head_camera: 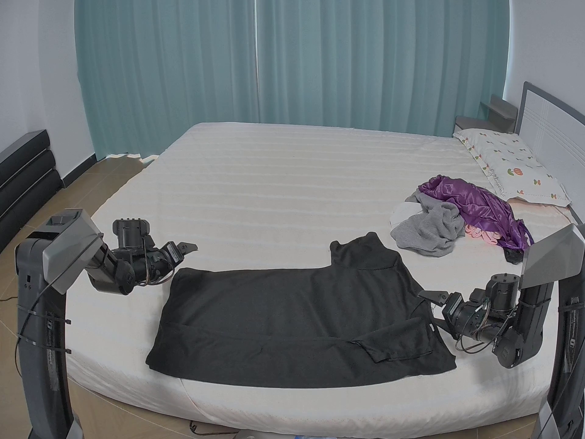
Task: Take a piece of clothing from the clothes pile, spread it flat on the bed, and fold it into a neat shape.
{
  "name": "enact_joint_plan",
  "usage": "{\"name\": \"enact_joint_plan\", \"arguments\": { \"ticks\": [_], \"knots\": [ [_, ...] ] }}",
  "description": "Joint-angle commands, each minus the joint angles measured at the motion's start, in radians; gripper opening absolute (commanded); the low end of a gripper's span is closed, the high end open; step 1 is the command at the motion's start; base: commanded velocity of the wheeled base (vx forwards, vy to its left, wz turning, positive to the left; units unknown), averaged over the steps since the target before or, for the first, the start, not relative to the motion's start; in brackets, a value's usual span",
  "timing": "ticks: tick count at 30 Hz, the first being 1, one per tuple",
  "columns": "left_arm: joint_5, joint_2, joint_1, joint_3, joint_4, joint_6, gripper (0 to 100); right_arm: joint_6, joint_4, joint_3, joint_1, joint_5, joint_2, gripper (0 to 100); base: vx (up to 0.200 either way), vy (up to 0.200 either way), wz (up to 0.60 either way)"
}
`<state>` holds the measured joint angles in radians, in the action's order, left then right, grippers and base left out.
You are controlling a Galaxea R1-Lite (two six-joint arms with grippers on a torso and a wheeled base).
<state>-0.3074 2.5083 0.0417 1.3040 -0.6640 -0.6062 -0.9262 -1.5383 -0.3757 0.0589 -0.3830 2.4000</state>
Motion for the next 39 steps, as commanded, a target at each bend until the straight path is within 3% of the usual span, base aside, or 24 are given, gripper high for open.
{"name": "enact_joint_plan", "arguments": {
  "ticks": [1, 19, 20, 22, 32, 39],
  "knots": [
    [0.010, 0.078, -0.006, 0.020, 0.003, 0.034, 100, 0.001, -0.002, 0.001, 0.004, 0.001, 0.005, 100, 0.000, 0.000, 0.00],
    [0.062, 0.104, -0.014, 0.050, 0.007, 0.048, 100, 0.003, -0.002, 0.005, 0.007, 0.001, 0.005, 100, 0.000, 0.000, 0.00],
    [0.065, 0.110, -0.014, 0.063, 0.009, 0.048, 0, 0.004, -0.002, 0.005, 0.007, 0.001, 0.005, 100, 0.000, 0.000, 0.00],
    [0.065, 0.112, -0.014, 0.064, 0.009, 0.048, 0, 0.004, -0.002, 0.005, 0.005, -0.001, 0.005, 100, 0.000, 0.000, 0.00],
    [0.212, 0.121, -0.009, 0.078, -0.006, 0.048, 0, 0.004, -0.002, 0.005, 0.005, 0.001, 0.005, 100, 0.000, 0.000, 0.00],
    [0.225, 0.122, -0.009, 0.075, -0.025, 0.046, 0, 0.004, -0.002, 0.005, 0.007, 0.001, 0.007, 100, 0.000, 0.000, 0.00]
  ]
}}
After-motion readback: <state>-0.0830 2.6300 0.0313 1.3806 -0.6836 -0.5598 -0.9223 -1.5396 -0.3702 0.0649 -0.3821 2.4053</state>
